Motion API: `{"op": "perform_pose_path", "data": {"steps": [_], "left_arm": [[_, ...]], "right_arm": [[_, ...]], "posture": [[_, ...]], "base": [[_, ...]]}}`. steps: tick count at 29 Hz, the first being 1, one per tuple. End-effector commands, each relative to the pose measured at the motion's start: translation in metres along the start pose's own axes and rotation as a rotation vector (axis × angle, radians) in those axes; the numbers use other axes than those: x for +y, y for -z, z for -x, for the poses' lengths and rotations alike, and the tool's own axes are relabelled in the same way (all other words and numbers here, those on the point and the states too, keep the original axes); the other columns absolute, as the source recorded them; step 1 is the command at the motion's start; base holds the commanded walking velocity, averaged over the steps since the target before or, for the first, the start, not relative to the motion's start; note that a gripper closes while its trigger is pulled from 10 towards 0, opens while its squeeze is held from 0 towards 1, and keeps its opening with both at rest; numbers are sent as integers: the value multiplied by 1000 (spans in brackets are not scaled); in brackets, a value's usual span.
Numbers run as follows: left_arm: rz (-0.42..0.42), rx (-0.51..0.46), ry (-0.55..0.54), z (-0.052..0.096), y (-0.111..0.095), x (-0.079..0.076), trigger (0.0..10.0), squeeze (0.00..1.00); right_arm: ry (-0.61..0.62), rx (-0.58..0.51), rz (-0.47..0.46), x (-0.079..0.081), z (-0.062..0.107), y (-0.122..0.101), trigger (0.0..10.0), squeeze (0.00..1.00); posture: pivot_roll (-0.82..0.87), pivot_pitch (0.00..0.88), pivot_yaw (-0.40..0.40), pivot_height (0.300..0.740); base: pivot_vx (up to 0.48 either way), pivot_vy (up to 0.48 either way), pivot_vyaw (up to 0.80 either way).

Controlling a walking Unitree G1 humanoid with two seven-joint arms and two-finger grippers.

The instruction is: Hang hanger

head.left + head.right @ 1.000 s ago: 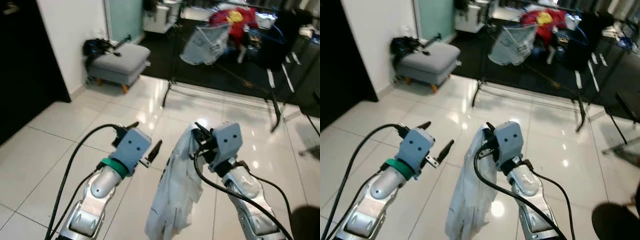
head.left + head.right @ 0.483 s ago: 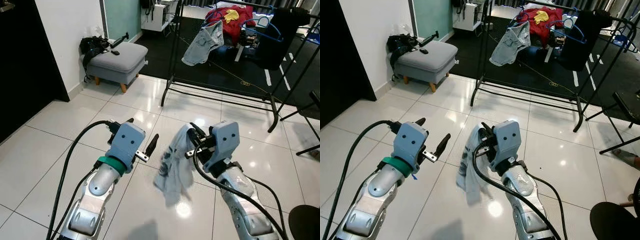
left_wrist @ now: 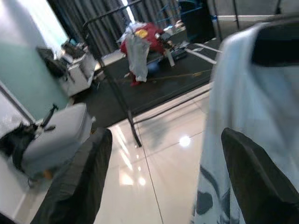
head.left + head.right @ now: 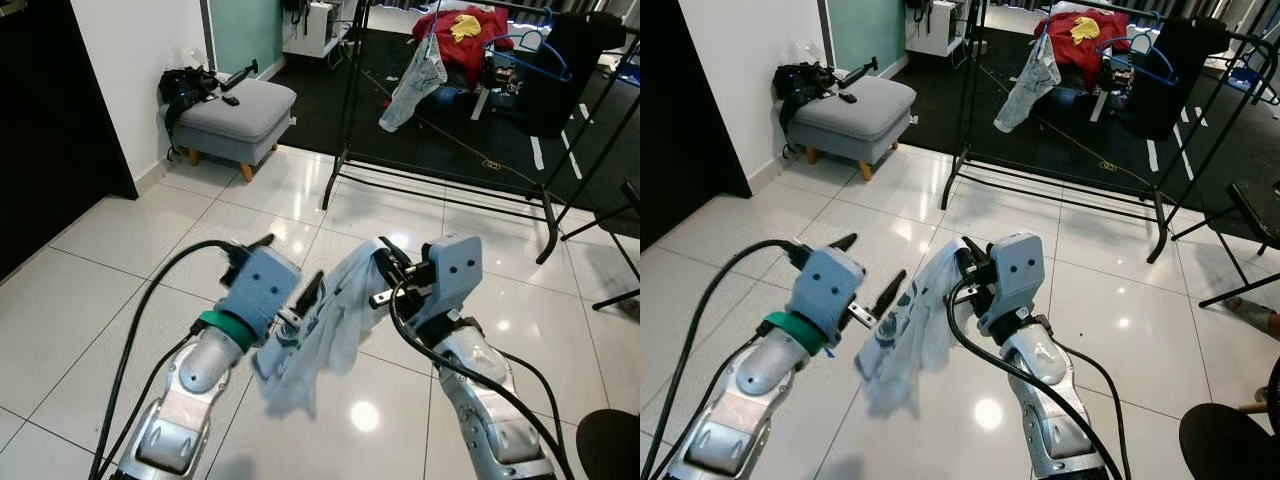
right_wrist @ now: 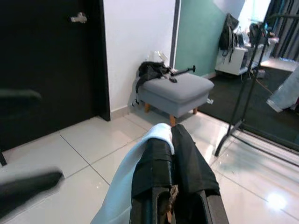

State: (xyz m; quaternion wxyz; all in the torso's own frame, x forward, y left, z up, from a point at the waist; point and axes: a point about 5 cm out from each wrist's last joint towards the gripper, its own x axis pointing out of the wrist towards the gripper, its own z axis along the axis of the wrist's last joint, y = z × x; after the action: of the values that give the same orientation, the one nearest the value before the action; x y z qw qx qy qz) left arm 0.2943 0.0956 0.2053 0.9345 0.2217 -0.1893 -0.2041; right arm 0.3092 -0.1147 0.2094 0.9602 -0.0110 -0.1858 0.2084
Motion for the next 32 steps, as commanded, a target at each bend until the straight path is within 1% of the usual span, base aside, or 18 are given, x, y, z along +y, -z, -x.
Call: {"op": "perform_pose_path", "data": {"steps": [1,6,9,10,11,12,13,14,16,17,19,20,22,24,28,29,30,32], "left_arm": [[-59,-48,71,1,-7,-7,10000,0],[-86,-76,172,4,-12,-13,10000,0],[-86,-76,172,4,-12,-13,10000,0],[-56,-75,183,3,-13,-14,10000,0],[-56,-75,183,3,-13,-14,10000,0],[-25,-63,184,1,-13,-15,10000,0],[-25,-63,184,1,-13,-15,10000,0],[4,-46,170,-1,-13,-17,10000,0],[4,-46,170,-1,-13,-17,10000,0],[34,-35,156,-2,-12,-17,10000,0],[101,-10,116,-1,-10,-14,10000,0],[101,-10,116,-1,-10,-14,10000,0],[195,18,61,0,-7,-6,10000,0],[217,24,42,0,-6,-4,10000,0],[217,24,42,0,-6,-4,10000,0],[242,22,21,0,-6,-1,10000,0],[242,22,21,0,-6,-1,10000,0],[247,3,-27,-4,-8,5,10000,0]], "right_arm": [[-38,-22,-9,4,-6,-5,10000,0],[-96,-25,8,7,-13,-7,10000,0],[-96,-25,8,7,-13,-7,10000,0],[-133,-17,12,10,-16,-6,10000,0],[-133,-17,12,10,-16,-6,10000,0],[-179,-15,10,16,-19,-6,10000,0],[-179,-15,10,16,-19,-6,10000,0],[-213,-16,8,23,-22,-6,10000,0],[-213,-16,8,23,-22,-6,10000,0],[-236,-19,0,28,-23,-6,10000,0],[-233,-21,-30,31,-22,-5,10000,0],[-233,-21,-30,31,-22,-5,10000,0],[-208,-19,-49,29,-21,-4,10000,0],[-200,-19,-52,28,-21,-4,10000,0],[-200,-19,-52,28,-21,-4,10000,0],[-187,-21,-59,27,-20,-4,10000,0],[-187,-21,-59,27,-20,-4,10000,0],[-166,-23,-67,24,-20,-3,10000,0]], "posture": [[-114,92,31,740],[-109,90,29,740],[-109,90,29,740],[-100,87,22,740],[-100,87,22,740],[-99,86,21,740],[-99,86,21,740],[-93,86,16,740],[-93,86,16,740],[-90,86,16,740],[-89,87,15,740],[-89,87,15,740],[-92,90,18,740],[-92,90,19,740],[-92,90,19,740],[-94,91,20,740],[-94,91,20,740],[-96,91,23,740]], "base": [[0,0,0],[0,0,0],[0,0,0],[0,0,0],[0,0,0],[0,0,0],[0,0,0],[0,0,0],[0,0,0],[0,0,0],[0,0,0],[0,0,0],[0,0,0],[0,0,0],[0,0,0],[0,0,0],[0,0,0],[401,0,-381]]}}
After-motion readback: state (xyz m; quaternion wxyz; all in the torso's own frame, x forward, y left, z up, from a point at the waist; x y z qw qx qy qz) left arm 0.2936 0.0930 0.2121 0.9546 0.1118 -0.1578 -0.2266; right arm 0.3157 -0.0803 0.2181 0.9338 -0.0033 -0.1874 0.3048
